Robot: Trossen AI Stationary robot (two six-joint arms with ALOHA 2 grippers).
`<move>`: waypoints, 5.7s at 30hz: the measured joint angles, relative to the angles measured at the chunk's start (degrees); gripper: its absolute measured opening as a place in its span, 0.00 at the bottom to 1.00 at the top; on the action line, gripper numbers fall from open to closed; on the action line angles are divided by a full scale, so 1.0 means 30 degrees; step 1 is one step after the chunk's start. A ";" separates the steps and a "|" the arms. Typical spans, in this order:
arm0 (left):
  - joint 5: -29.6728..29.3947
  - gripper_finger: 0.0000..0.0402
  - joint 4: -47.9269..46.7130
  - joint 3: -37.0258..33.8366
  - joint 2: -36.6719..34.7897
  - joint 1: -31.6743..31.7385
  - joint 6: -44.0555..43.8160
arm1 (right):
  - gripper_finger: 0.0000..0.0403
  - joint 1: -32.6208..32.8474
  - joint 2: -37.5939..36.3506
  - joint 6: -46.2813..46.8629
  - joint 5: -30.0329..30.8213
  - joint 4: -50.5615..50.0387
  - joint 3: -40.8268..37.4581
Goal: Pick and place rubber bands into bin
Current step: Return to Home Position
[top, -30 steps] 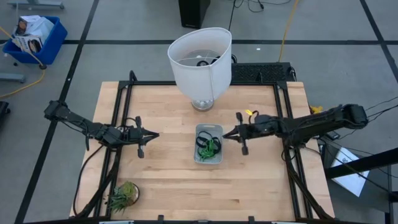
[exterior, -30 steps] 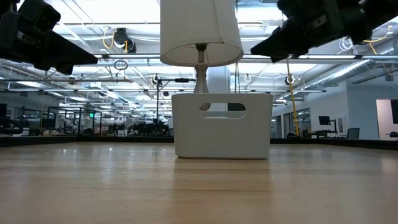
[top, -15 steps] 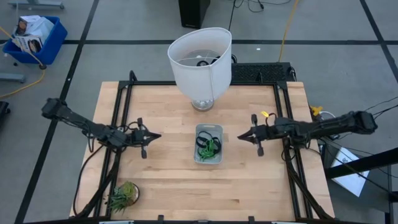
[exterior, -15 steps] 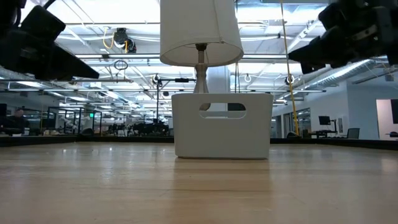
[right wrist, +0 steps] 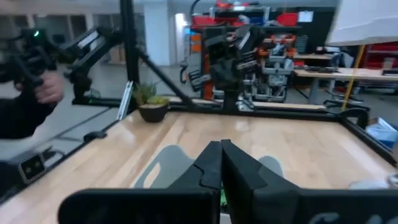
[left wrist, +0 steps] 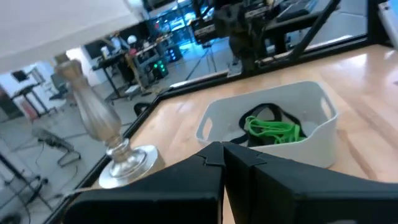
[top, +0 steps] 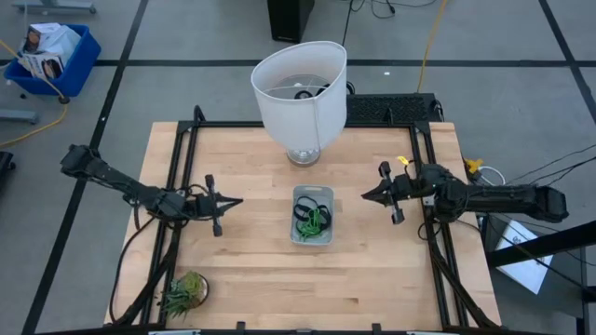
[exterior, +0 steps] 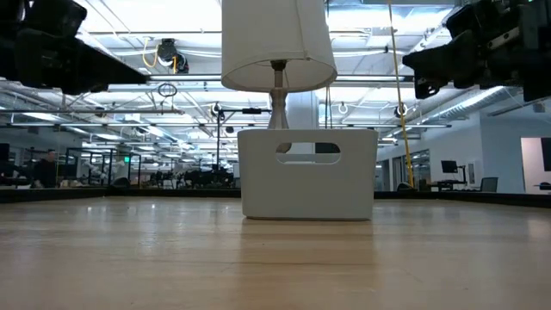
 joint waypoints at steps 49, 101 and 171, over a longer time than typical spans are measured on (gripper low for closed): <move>0.6737 0.00 -0.3966 -0.0999 -0.6701 0.4361 -0.1062 | 0.00 -0.2690 -0.6563 0.0080 -0.1615 -0.4905 -0.2543; 0.7468 0.02 -0.7293 -0.0991 -0.6629 0.4369 -0.6431 | 0.00 -0.2676 -0.5485 0.0288 0.0530 -0.6445 -0.2586; 0.7475 0.06 -0.7104 -0.0991 -0.6629 0.4369 -0.6045 | 0.00 -0.2676 -0.5485 0.0277 0.0508 -0.6453 -0.2586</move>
